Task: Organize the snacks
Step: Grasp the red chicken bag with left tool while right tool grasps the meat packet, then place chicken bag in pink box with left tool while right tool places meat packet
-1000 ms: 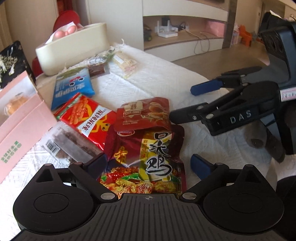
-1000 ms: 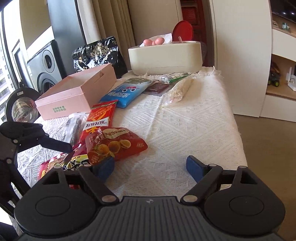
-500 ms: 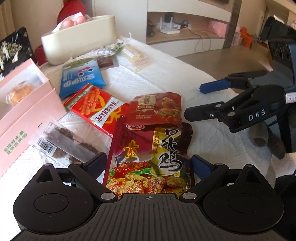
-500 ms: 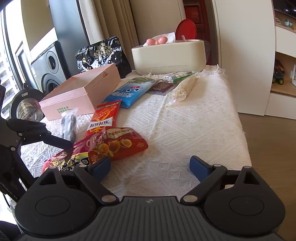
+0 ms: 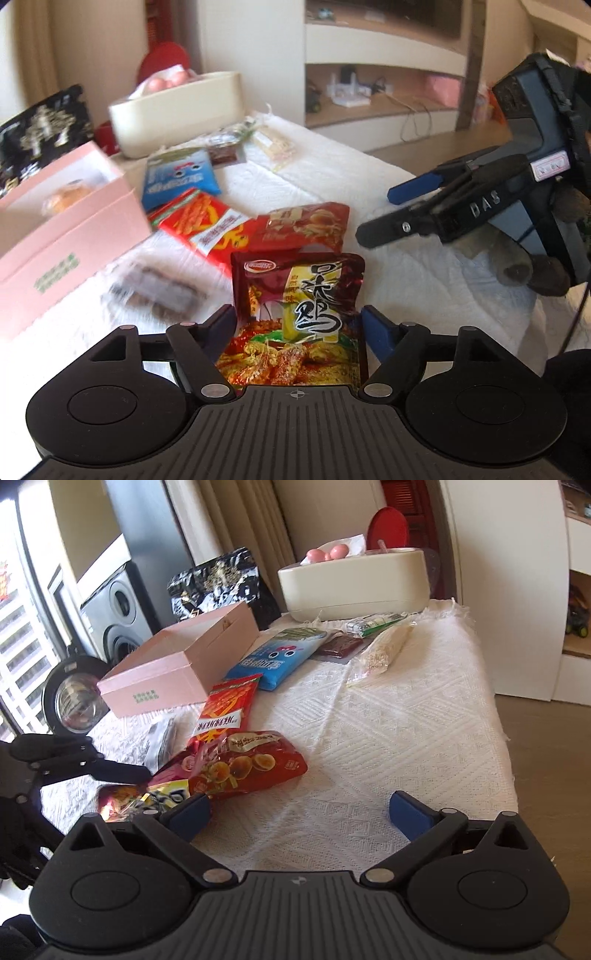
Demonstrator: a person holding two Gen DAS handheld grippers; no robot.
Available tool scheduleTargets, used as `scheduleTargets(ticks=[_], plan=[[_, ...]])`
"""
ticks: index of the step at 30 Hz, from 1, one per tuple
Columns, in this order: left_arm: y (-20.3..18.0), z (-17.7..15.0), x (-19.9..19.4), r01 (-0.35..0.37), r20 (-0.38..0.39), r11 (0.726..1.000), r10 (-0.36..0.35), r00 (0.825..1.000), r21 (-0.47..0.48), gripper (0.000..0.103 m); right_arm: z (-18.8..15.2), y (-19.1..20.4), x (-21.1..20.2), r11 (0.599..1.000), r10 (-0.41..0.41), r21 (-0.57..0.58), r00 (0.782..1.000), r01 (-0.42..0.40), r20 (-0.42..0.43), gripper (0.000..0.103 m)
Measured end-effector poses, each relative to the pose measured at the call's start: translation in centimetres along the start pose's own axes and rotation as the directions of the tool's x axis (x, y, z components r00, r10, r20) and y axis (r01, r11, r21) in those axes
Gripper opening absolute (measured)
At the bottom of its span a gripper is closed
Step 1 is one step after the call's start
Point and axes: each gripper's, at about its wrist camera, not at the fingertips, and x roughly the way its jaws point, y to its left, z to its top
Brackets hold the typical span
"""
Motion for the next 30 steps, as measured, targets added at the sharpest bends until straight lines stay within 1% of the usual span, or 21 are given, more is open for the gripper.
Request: scheduleTargets(ticks=[2,3,4,5,7,8,11,13,15,17,18,20,21,23,25,26,27,28,30], plan=[[0.4,-0.8,-0.9,0.001,0.023,0.999,0.000,1.000,-0.053,0.076,0.1,0.0,-0.2,1.000,-0.004,0.017,1.000,0.004,0.001,0.102],[0.7,-1.2,-1.5,0.007,0.033,0.996,-0.004,0.999,-0.085,0.073,0.0,0.0,-0.3,0.999,-0.012,0.030,1.000,0.012,0.007,0.101],[1.0,-1.4,-2.1,0.009,0.042,0.994,-0.005,0.999,-0.112,0.062,0.0,0.1,-0.4,0.999,-0.022,0.041,1.000,0.021,0.010,0.100],[1.4,-1.6,-2.8,0.018,0.055,0.990,-0.011,0.998,-0.136,0.062,0.1,0.1,-0.5,0.998,-0.029,0.051,1.000,0.029,0.010,0.100],[2.0,-2.0,-4.2,0.015,0.079,0.985,-0.001,0.997,-0.173,0.061,0.3,0.6,-0.7,0.998,-0.035,0.060,0.999,0.035,0.014,0.099],[2.3,-2.2,-4.9,0.000,0.089,0.983,0.017,0.996,-0.185,0.060,0.5,0.9,-0.9,0.998,-0.031,0.060,0.999,0.029,0.026,0.099],[3.5,-2.8,-7.3,-0.049,0.123,0.970,0.080,0.989,-0.236,0.049,1.5,3.1,-1.5,1.000,-0.011,0.018,0.997,0.009,0.077,0.099],[4.7,-3.3,-9.0,-0.090,0.135,0.953,0.133,0.982,-0.288,0.046,2.1,5.1,-1.2,0.999,0.001,-0.036,0.994,0.003,0.105,0.099],[5.9,-3.9,-10.5,-0.132,0.142,0.932,0.189,0.972,-0.337,0.045,2.6,7.4,-0.2,0.995,0.031,-0.094,0.995,-0.022,0.099,0.096],[6.7,-4.5,-11.5,-0.158,0.143,0.915,0.225,0.964,-0.372,0.045,3.2,9.6,1.8,0.988,0.066,-0.144,0.996,-0.057,0.057,0.088],[6.9,-4.8,-11.7,-0.165,0.141,0.908,0.235,0.962,-0.385,0.044,3.5,10.6,3.0,0.984,0.085,-0.162,0.996,-0.079,0.033,0.086],[7.1,-5.3,-11.8,-0.165,0.137,0.902,0.236,0.962,-0.399,0.043,4.0,12.3,5.3,0.975,0.111,-0.195,0.994,-0.110,-0.006,0.077],[7.1,-5.4,-11.8,-0.160,0.136,0.902,0.232,0.963,-0.401,0.043,4.3,13.0,6.5,0.972,0.106,-0.207,0.994,-0.109,-0.024,0.075],[7.1,-5.6,-12.0,-0.152,0.139,0.904,0.223,0.965,-0.399,0.042,4.8,13.9,8.8,0.972,0.089,-0.214,0.994,-0.100,-0.063,0.064],[7.2,-5.7,-12.4,-0.149,0.147,0.906,0.222,0.964,-0.397,0.042,5.2,14.3,10.3,0.972,0.059,-0.223,0.994,-0.078,-0.091,0.055],[7.2,-5.8,-12.5,-0.146,0.152,0.906,0.222,0.963,-0.397,0.042,5.3,14.6,10.4,0.969,0.044,-0.240,0.996,-0.062,-0.082,0.052],[7.2,-5.8,-12.8,-0.145,0.157,0.907,0.222,0.962,-0.397,0.042,5.3,15.0,10.5,0.963,0.034,-0.263,0.995,-0.057,-0.092,0.050],[7.1,-5.8,-12.9,-0.144,0.161,0.907,0.223,0.961,-0.395,0.042,5.2,15.3,10.4,0.956,0.027,-0.287,0.995,-0.055,-0.101,0.041],[6.7,-5.8,-13.1,-0.138,0.172,0.910,0.219,0.961,-0.391,0.041,4.9,15.7,9.5,0.948,0.026,-0.312,0.993,-0.062,-0.119,0.037]])
